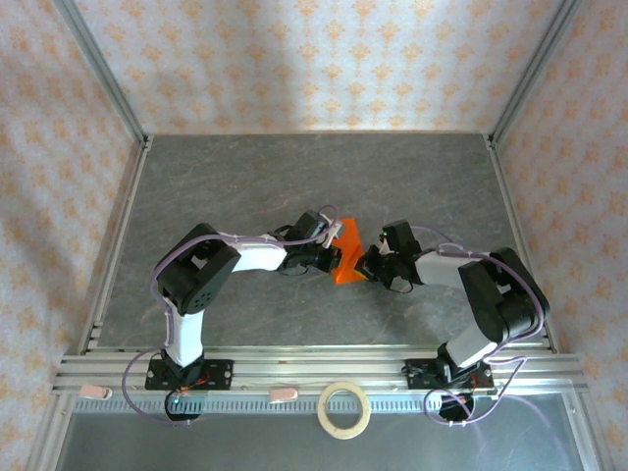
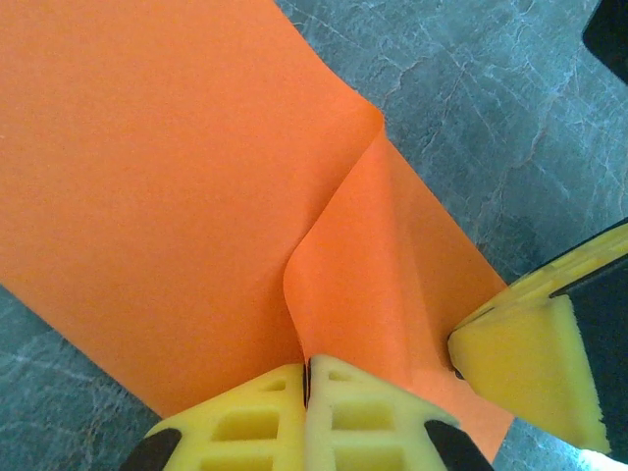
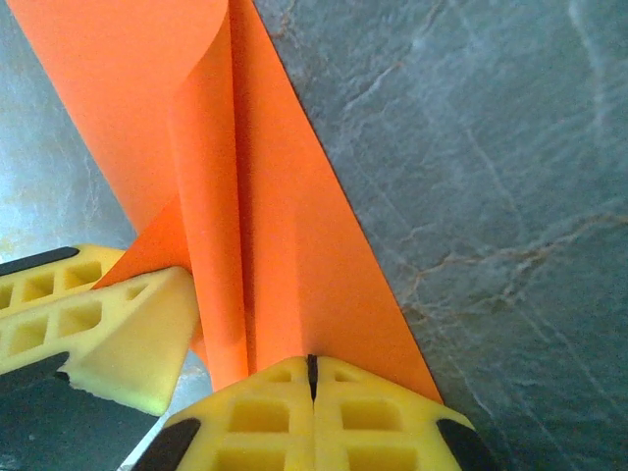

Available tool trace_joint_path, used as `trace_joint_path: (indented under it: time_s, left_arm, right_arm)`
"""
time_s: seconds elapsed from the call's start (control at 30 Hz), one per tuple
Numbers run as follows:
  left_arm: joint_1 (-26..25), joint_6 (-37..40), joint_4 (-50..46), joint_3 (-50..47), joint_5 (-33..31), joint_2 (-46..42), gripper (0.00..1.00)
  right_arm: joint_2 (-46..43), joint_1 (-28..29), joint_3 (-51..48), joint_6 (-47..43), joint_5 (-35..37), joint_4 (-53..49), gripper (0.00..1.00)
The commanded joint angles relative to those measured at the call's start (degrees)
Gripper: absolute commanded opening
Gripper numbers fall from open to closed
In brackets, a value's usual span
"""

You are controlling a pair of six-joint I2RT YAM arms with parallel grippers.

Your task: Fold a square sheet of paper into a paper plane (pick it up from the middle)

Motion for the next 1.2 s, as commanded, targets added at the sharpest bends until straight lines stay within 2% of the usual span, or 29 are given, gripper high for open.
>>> trace_joint_path:
  time_s: [0.0, 0.2, 0.83, 1.17]
  left_arm:
    - [0.6, 2.3, -2.1, 1.1, 0.5, 0.0, 0.0]
    - [0.7, 2.9, -2.3, 1.3, -1.6, -0.6, 0.0]
    - [0.8, 2.5, -1.2, -0.4, -2.4, -4.1, 0.0]
    - [1.0, 2.9, -2.3, 1.0, -1.9, -1.6, 0.0]
  right_arm:
    - [1.5, 0.1, -0.3, -1.3, 5.1, -5.6, 0.0]
    - [1.6, 0.1, -0.3, -1.5, 4.8, -5.5, 0.0]
    - [2.0, 0.1, -0.2, -1.8, 4.7, -5.7, 0.0]
    - [1.8, 0.1, 0.1, -1.7, 4.6, -5.9, 0.0]
